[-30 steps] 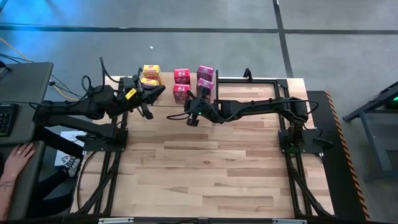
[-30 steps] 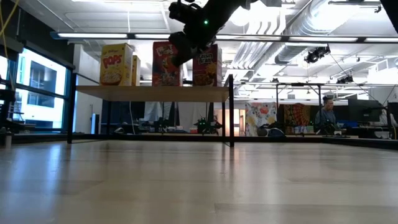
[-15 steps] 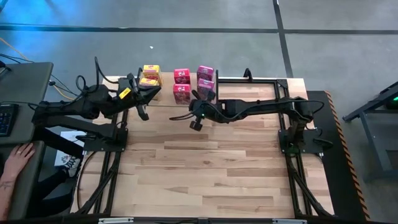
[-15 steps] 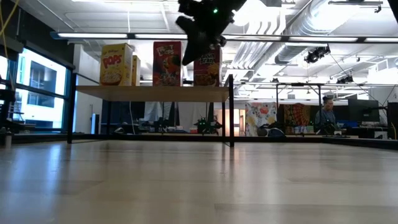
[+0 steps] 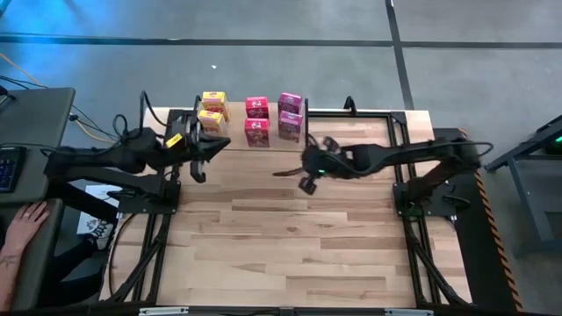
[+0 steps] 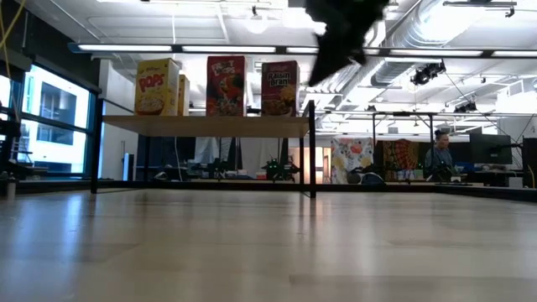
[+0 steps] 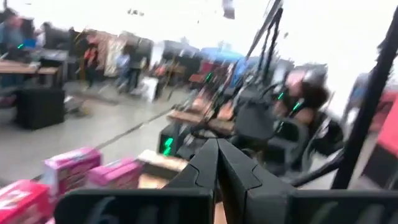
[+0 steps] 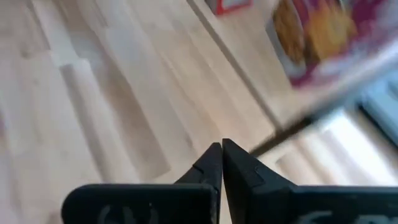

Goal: Stack cereal on shelf
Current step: Return to Home Position

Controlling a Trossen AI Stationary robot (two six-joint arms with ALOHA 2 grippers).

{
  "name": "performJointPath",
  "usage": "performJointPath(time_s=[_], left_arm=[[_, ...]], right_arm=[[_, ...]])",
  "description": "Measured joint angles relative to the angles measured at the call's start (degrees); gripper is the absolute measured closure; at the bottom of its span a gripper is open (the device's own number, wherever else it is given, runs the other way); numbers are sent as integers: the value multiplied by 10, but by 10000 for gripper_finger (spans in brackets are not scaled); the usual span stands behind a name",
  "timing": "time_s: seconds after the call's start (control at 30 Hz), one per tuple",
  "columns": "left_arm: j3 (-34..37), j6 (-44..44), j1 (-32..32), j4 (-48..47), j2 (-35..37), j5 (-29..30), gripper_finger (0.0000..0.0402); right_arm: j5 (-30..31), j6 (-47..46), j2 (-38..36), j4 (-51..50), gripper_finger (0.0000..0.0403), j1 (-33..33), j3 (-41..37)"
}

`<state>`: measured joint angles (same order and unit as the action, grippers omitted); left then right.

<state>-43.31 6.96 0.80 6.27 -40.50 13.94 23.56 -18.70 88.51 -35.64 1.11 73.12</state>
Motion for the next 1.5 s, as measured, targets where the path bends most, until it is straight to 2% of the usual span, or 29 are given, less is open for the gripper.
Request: performJointPath(time_s=[0.1,0.2,0.43,0.53,0.63,0.73,0.87,1.0,1.23,1.5], left_arm=[[62,18,0,93,16,-14,402],[111,33,0,147,35,-14,402],[185,67,0,161,87,-11,401],[224,83,0,185,113,-10,402],[272,92,8,231,147,-9,402],[324,94,18,277,183,-9,401],[380,108,20,283,236,-9,401],[421,120,20,282,286,-14,402],[426,94,20,187,354,-63,401],[426,102,18,67,396,-91,401]], right_arm=[[-17,-58,-77,47,403,6,-85],[-29,-103,-154,108,403,8,-155],[-31,-111,-287,253,403,8,-258],[-30,-90,-317,271,403,8,-275],[-31,-84,-332,266,403,8,-281],[-61,-85,-337,253,403,8,-281],[-121,-110,-338,252,403,8,-281],[-138,-137,-338,252,403,8,-281],[-165,-145,-338,252,403,8,-281],[-214,-134,-340,252,403,8,-281]])
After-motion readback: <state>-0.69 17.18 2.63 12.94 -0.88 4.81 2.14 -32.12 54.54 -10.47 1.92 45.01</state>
